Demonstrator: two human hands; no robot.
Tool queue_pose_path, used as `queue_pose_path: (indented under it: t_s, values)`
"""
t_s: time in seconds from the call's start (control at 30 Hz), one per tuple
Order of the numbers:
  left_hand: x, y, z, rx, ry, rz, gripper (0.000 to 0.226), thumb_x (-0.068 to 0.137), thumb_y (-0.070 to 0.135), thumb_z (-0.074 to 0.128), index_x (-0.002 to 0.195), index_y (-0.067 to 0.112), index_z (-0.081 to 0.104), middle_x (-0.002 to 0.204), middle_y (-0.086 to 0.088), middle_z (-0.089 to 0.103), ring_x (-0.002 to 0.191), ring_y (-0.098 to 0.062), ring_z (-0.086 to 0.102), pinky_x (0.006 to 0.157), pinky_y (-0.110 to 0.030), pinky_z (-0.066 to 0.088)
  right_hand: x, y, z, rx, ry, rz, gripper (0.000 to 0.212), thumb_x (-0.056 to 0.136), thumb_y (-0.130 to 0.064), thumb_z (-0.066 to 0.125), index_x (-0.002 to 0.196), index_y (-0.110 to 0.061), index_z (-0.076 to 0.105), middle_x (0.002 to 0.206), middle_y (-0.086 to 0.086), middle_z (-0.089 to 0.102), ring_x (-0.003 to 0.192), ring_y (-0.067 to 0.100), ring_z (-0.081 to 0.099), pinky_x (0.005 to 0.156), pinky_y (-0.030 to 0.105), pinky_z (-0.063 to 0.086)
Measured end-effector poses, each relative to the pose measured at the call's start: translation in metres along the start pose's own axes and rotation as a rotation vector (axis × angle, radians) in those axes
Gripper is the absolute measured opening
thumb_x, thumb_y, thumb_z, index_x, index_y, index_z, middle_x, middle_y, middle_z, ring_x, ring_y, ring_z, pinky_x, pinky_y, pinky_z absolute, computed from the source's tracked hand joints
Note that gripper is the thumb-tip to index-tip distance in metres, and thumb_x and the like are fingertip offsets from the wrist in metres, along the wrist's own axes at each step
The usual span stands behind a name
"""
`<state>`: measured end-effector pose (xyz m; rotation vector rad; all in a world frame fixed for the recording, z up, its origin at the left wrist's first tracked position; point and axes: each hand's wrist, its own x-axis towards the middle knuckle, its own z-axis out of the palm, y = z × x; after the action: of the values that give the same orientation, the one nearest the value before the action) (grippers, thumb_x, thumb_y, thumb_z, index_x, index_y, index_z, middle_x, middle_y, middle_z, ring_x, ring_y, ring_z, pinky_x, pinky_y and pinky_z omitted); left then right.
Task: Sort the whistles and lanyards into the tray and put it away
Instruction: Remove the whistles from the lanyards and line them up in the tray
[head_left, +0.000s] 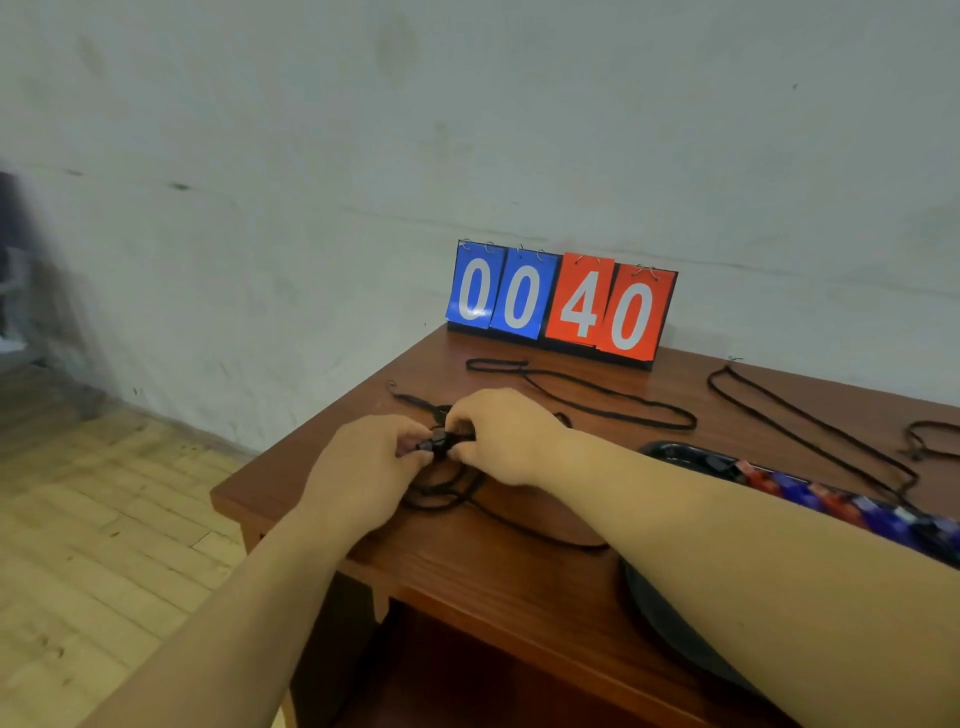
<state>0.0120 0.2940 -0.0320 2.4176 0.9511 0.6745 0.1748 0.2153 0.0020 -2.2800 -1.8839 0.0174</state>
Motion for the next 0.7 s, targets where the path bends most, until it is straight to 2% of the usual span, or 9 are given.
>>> queue_pose_path:
  t_s: [0.1,0.17,0.23,0.33,0.43,0.53,0.63,0.7]
  values:
    - [-0.003,0.0,-0.003,-0.089,0.064,-0.02,0.018,0.096,0.027,0.068,0.11,0.035,0.077,0.104,0.014,0.073,0.099,-0.008,0.066,0.092,-0.031,0.052,0.001,0.0,0.0,0.027,0.007,0.005,0.017,0.09,-0.037,0.072,0.105,-0.03,0.071,0.105,-0.004,0.062,0.095,0.018,0.058,0.088,0.04,0.055]
    - [-0.005,0.0,-0.004,-0.126,0.101,-0.019,0.019,0.096,0.025,0.068,0.11,0.033,0.079,0.103,0.015,0.074,0.096,-0.007,0.066,0.092,-0.033,0.055,0.0,0.0,-0.001,0.035,0.054,0.003,0.015,0.088,-0.039,0.074,0.101,-0.032,0.07,0.102,-0.005,0.06,0.095,0.017,0.055,0.088,0.04,0.055]
    - [-0.007,0.001,-0.008,-0.181,0.145,-0.006,0.02,0.095,0.024,0.07,0.111,0.033,0.079,0.098,0.016,0.074,0.091,-0.005,0.066,0.086,-0.033,0.057,-0.005,-0.001,-0.008,0.075,0.111,0.002,0.016,0.087,-0.041,0.075,0.1,-0.033,0.07,0.1,-0.007,0.059,0.096,0.016,0.053,0.087,0.039,0.054]
    - [-0.005,0.017,-0.019,-0.263,0.236,0.006,0.018,0.094,0.022,0.073,0.108,0.029,0.079,0.088,0.019,0.069,0.084,-0.006,0.064,0.072,-0.021,0.047,-0.016,-0.002,-0.029,0.137,0.191,-0.009,0.019,0.087,-0.04,0.076,0.102,-0.031,0.067,0.102,-0.01,0.064,0.097,0.013,0.056,0.086,0.036,0.054]
    - [-0.002,0.047,-0.029,-0.346,0.28,0.053,0.016,0.092,0.022,0.074,0.101,0.034,0.079,0.087,0.018,0.072,0.084,-0.006,0.067,0.07,-0.019,0.046,-0.039,0.005,-0.054,0.188,0.263,-0.003,0.021,0.09,-0.037,0.074,0.108,-0.029,0.066,0.105,-0.011,0.067,0.096,0.008,0.06,0.084,0.025,0.052]
    - [0.0,0.078,-0.028,-0.444,0.199,0.118,0.016,0.09,0.023,0.077,0.101,0.034,0.08,0.089,0.016,0.075,0.085,-0.004,0.069,0.076,-0.021,0.051,-0.076,0.024,-0.078,0.189,0.319,0.019,0.021,0.092,-0.038,0.072,0.112,-0.032,0.068,0.102,-0.019,0.066,0.092,0.002,0.061,0.081,0.015,0.047]
    - [0.001,0.108,-0.014,-0.492,0.025,0.221,0.016,0.09,0.024,0.078,0.1,0.036,0.08,0.09,0.017,0.077,0.089,-0.002,0.071,0.086,-0.026,0.056,-0.121,0.046,-0.096,0.138,0.273,0.091,0.018,0.092,-0.042,0.07,0.11,-0.037,0.069,0.096,-0.022,0.064,0.087,-0.002,0.059,0.075,0.013,0.044]
    - [0.001,0.131,0.002,-0.453,-0.102,0.265,0.016,0.091,0.025,0.077,0.099,0.039,0.078,0.09,0.019,0.076,0.089,0.004,0.068,0.083,-0.019,0.053,-0.151,0.062,-0.102,0.095,0.24,0.16,0.016,0.093,-0.043,0.068,0.108,-0.038,0.069,0.092,-0.021,0.064,0.084,-0.002,0.059,0.071,0.013,0.042]
